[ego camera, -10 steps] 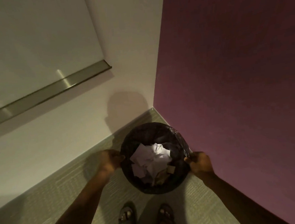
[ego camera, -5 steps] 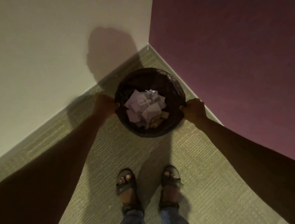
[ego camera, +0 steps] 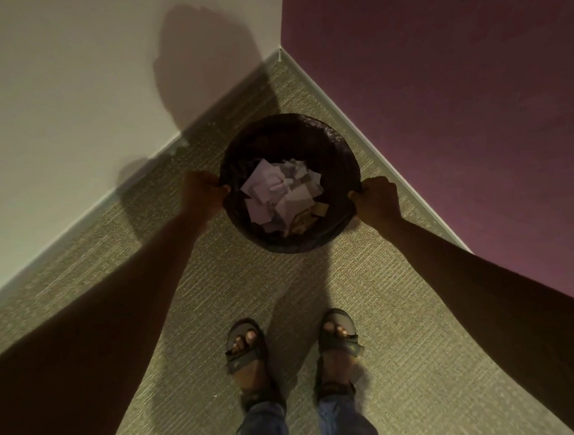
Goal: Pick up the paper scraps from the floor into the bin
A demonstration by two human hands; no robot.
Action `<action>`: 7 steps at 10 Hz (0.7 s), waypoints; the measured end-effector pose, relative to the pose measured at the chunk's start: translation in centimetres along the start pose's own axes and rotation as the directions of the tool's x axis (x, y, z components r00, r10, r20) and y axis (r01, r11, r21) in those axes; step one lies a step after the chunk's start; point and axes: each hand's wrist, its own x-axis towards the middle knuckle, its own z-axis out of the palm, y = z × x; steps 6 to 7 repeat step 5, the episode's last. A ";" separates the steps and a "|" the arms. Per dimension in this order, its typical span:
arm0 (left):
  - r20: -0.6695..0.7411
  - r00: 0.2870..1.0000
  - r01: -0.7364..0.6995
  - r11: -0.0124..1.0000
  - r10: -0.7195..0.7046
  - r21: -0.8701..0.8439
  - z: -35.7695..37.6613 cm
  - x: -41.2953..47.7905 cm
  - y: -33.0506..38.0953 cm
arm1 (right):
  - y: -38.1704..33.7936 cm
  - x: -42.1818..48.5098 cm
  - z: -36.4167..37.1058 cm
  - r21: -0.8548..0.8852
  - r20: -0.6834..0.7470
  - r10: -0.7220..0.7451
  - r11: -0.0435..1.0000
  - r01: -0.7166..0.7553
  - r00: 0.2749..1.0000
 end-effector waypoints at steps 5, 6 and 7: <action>0.070 0.793 -0.508 0.596 0.605 0.622 3.0 -7.8 -0.9 | -4.8 -5.6 0.5 -0.315 -0.141 -0.585 0.792 0.524 0.799; 0.070 0.793 -0.508 0.596 0.605 0.622 3.0 -7.8 -0.9 | -4.8 -5.6 0.5 -0.315 -0.141 -0.585 0.792 0.524 0.799; 0.070 0.793 -0.508 0.596 0.605 0.622 3.0 -7.8 -0.9 | -4.8 -5.6 0.5 -0.315 -0.141 -0.585 0.792 0.524 0.799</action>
